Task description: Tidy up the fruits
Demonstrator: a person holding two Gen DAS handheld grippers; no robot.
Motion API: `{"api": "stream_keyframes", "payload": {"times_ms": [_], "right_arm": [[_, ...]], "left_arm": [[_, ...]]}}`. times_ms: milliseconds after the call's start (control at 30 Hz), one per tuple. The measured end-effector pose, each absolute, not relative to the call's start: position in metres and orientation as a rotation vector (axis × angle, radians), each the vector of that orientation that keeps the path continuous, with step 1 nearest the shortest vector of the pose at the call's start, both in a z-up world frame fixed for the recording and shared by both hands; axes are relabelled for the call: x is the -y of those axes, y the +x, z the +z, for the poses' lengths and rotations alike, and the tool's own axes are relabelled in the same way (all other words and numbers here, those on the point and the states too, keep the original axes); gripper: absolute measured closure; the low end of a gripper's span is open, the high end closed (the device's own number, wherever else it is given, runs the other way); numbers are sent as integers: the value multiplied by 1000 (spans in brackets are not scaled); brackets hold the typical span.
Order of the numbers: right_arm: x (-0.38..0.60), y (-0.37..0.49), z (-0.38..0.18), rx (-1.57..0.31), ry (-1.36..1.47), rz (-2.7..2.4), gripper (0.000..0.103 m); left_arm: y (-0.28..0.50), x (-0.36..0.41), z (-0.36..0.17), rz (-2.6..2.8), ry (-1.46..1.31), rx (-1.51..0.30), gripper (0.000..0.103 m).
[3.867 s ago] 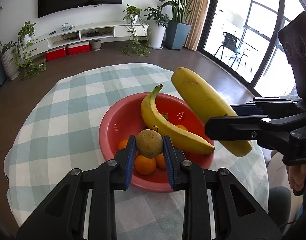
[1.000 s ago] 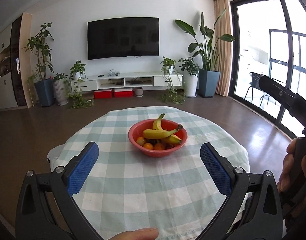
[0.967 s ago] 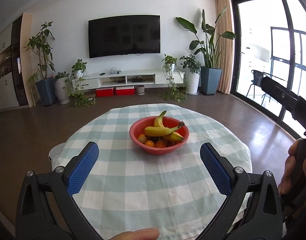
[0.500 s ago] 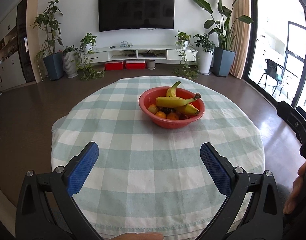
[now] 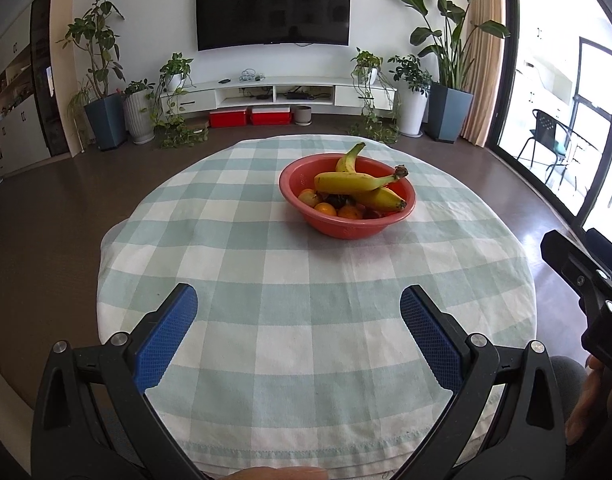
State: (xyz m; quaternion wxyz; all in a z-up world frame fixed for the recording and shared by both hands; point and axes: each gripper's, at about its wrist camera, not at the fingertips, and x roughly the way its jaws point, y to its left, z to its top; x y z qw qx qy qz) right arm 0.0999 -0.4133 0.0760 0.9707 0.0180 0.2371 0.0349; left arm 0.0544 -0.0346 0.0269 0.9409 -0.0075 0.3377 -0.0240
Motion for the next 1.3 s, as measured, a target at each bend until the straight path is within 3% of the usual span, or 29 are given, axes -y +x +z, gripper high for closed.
{"api": "stream_keyframes", "payload": {"times_ms": [1300], "right_arm": [[411, 102, 65, -547, 28, 64, 0]], "left_arm": [[52, 36, 22, -47, -13, -693, 0]]}}
